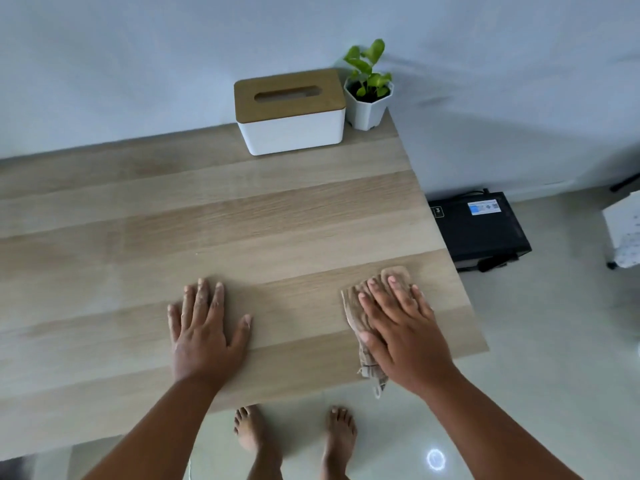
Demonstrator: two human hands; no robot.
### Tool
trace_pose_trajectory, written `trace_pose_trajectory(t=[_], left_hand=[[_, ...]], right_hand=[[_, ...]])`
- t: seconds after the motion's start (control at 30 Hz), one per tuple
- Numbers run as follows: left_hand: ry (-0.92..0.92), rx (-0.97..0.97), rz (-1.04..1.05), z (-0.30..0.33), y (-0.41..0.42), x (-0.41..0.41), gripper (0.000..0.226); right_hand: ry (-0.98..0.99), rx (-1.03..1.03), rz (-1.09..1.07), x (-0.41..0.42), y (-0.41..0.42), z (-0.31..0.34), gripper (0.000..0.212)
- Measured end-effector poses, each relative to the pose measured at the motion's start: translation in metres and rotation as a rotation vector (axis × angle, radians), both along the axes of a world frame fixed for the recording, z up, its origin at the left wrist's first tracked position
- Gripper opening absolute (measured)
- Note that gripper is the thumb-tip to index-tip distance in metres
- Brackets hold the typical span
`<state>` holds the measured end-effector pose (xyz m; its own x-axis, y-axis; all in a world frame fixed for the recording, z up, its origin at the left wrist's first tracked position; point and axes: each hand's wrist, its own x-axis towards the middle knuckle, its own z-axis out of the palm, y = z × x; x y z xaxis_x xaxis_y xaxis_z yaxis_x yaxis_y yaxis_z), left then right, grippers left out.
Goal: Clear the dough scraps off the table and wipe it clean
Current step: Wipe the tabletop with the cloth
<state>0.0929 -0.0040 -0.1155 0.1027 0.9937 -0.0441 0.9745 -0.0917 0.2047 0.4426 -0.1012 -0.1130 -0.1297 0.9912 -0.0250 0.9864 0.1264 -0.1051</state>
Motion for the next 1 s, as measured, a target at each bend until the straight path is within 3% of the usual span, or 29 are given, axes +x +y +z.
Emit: trace_pose_trajectory(t=[0.17, 0.63, 0.87, 1.0], left_hand=[[-0.016, -0.008, -0.031, 0.002, -0.023, 0.006, 0.087], [-0.080, 0.031, -0.128, 0.011, -0.036, -0.007, 0.084], [-0.080, -0.101, -0.143, 0.044, 0.005, -0.026, 0.068], [-0.216, -0.246, -0.116, 0.059, 0.033, -0.036, 0.069]], right_hand=[[-0.035, -0.007, -0.132, 0.041, 0.011, 0.007, 0.064], [-0.001, -0.194, -0.309, 0.018, 0.029, 0.028, 0.070], [0.140, -0.162, -0.396, -0.023, 0.061, 0.062, 0.061], [0.351, -0.136, -0.506, -0.056, 0.085, 0.083, 0.067]])
